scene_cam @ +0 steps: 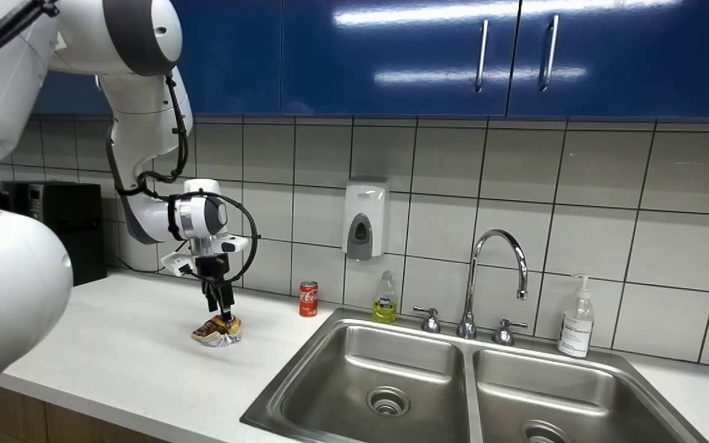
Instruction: Put the packet in the sink.
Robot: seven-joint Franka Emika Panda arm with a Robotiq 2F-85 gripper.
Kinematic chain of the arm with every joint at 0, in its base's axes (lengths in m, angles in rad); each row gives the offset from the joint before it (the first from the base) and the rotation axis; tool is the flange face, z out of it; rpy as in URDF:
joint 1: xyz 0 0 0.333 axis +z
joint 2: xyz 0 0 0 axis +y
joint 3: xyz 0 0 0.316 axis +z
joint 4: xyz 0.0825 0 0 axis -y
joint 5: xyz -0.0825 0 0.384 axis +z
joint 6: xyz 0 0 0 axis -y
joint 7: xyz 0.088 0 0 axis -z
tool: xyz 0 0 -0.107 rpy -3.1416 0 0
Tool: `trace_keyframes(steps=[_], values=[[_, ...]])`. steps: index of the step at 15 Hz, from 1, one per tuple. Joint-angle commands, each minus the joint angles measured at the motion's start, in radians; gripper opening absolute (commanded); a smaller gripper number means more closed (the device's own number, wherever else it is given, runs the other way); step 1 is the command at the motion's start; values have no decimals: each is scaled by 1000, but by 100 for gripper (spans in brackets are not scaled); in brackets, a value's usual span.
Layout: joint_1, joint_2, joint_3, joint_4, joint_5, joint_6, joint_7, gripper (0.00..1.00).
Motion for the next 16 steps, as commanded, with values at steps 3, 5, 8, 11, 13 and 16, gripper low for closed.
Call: trace_keyframes(steps=[3,5,8,11,13,16], values=[[19,20,-14,33,9,-18,103,100],[21,24,-17,37,4,-16,129,100],[21,31,-18,45,2,-18,155,100],[21,43,-19,54,0,-20,168,100],[20,50,-21,57,1,-19,177,100],[20,58,-25,61,-1,-18,185,90]])
